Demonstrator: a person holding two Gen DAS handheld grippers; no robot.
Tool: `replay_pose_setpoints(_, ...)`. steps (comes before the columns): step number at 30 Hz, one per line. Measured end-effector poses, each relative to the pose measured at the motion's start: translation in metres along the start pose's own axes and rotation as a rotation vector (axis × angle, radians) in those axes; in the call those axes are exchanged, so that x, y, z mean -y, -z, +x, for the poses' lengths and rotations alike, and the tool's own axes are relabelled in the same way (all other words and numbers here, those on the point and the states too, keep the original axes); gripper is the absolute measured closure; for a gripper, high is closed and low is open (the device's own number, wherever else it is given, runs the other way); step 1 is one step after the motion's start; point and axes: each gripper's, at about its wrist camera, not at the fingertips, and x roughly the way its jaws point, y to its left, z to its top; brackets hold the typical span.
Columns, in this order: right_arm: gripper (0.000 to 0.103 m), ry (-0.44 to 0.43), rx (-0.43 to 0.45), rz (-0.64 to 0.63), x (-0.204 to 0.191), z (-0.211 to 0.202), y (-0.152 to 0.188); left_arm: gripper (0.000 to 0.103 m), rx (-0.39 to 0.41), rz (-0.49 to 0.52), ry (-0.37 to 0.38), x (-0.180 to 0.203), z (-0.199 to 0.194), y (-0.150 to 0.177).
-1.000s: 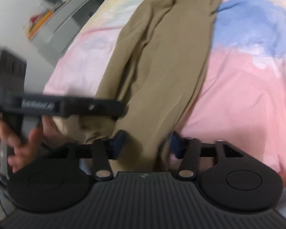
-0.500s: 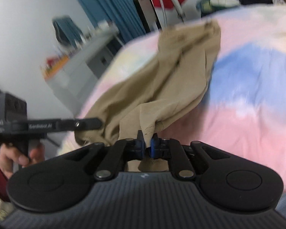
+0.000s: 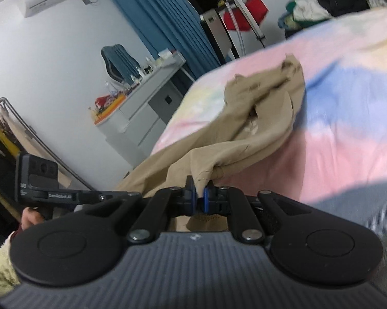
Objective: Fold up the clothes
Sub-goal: 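Lift and fold the hem end toward the collar with both tools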
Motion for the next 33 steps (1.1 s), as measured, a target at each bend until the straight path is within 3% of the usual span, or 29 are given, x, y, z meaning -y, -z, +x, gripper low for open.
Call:
replay_pose_setpoints(5, 0.093, -0.021, 0.06, -0.006, -0.001, 0.0, -0.018, 0.095, 0.038, 0.03, 0.012, 0.008, -0.004, -0.009)
replay_pose_setpoints(12, 0.093, -0.039, 0.141, 0.06, 0.021, 0.041, -0.087, 0.094, 0.203, 0.074, -0.019, -0.002, 0.012, -0.099)
replay_pose_setpoints(21, 0.093, 0.055, 0.196, 0.114, 0.068, 0.13, -0.166, 0.093, 0.294, 0.028, -0.118, -0.052, 0.096, -0.199)
replay_pose_setpoints(26, 0.093, 0.13, 0.172, 0.206, 0.113, 0.193, -0.188, 0.093, 0.276, 0.002, -0.216, -0.103, 0.156, -0.232)
replay_pose_setpoints(33, 0.092, 0.282, 0.067, 0.139, 0.156, 0.269, -0.179, 0.093, 0.165, -0.016, -0.321, -0.162, 0.239, -0.237)
